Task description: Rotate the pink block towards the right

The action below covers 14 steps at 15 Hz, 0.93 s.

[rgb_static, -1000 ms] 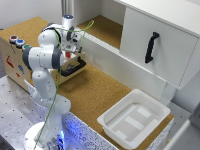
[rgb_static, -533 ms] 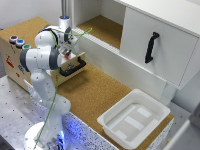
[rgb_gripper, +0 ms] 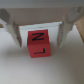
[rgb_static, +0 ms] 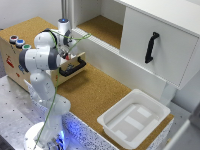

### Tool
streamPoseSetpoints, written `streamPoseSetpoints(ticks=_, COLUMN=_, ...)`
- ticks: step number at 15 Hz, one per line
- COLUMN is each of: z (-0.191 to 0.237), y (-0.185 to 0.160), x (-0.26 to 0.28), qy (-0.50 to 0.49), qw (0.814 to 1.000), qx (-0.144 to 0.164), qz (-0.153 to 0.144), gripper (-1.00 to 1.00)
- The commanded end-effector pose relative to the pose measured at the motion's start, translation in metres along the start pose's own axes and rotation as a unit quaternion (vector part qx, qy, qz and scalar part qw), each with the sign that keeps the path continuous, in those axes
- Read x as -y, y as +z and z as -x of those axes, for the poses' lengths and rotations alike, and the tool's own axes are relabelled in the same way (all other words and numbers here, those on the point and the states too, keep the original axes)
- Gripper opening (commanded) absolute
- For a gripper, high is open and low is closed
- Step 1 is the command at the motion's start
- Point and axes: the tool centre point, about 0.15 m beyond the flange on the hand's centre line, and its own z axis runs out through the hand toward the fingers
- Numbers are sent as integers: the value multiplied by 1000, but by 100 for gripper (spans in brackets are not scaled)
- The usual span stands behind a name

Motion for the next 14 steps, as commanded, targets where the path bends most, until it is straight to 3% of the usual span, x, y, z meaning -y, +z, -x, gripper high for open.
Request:
streamPoseSetpoints(ticks=1, z=2, y=9, x=-2, qy=8, qw=1000, qx=-21, qz=-4, gripper=100)
streamPoseSetpoints(ticks=13, z=2, y=9, x=-2, qy=8, qw=1000, qx=-21, qz=-4, gripper=100)
streamPoseSetpoints(ticks=14, z=1, y=-3, x=0, qy=0, qw=1000, qx=-7, qz=2, gripper=100)
